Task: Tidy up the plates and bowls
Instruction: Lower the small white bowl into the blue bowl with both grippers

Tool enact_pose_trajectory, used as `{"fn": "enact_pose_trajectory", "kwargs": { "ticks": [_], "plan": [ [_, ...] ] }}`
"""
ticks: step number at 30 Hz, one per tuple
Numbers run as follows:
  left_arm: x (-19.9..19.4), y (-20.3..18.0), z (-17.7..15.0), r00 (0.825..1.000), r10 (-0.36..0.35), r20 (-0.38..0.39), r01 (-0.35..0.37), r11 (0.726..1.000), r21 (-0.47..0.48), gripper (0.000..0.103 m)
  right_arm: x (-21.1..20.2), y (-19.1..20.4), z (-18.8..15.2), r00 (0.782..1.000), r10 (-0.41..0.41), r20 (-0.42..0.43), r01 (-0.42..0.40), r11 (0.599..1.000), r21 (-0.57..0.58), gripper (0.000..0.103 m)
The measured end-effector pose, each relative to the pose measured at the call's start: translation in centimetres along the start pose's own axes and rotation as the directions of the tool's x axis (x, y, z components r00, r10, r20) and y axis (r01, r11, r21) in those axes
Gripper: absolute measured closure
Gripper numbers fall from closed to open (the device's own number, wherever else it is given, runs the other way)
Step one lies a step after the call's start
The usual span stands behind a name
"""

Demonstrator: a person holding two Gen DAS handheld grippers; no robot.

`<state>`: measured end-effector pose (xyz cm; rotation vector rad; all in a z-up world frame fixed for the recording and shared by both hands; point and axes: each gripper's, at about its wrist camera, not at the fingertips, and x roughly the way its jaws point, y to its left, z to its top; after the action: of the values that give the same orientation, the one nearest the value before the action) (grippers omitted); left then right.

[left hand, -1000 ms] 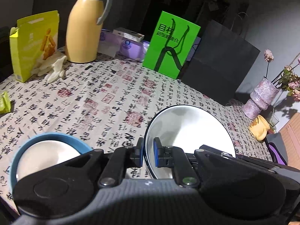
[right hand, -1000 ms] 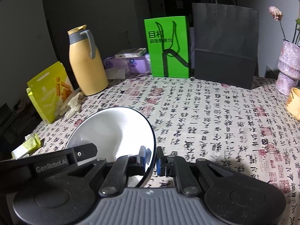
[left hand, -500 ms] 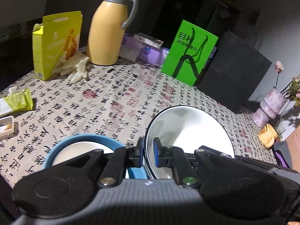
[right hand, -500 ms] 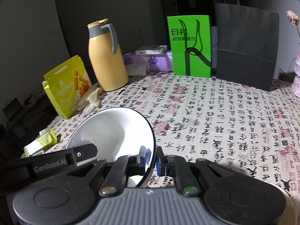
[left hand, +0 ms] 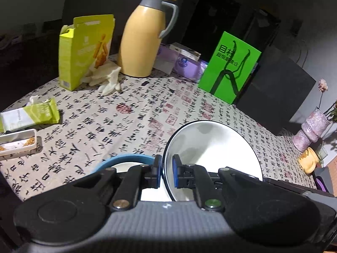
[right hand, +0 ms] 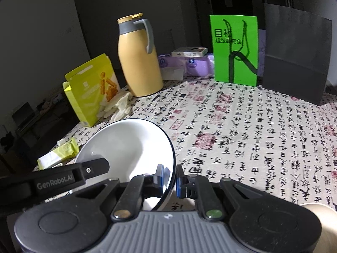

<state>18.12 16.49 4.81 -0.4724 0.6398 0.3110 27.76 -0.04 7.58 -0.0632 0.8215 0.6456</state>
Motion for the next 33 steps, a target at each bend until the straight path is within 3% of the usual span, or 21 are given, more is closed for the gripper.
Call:
{"fn": "enact_pose_trajectory", "kwargs": {
  "ticks": [18,33],
  "plan": [
    [-0.5,4.5,-1.0,0.997,0.078,-0.015,-0.079,0.996,-0.029,0.092,2.7,3.4,-1.7,0.995,0.072,-0.074,-0.073,0.997,-0.012,0.092],
    [0.2,5.9,-2.1,0.994,0.101,-0.033,-0.102,0.994,-0.031,0.092,4.1,4.8,-3.1,0.994,0.065,-0.091,-0.071,0.996,-0.06,0.092]
  ]
}}
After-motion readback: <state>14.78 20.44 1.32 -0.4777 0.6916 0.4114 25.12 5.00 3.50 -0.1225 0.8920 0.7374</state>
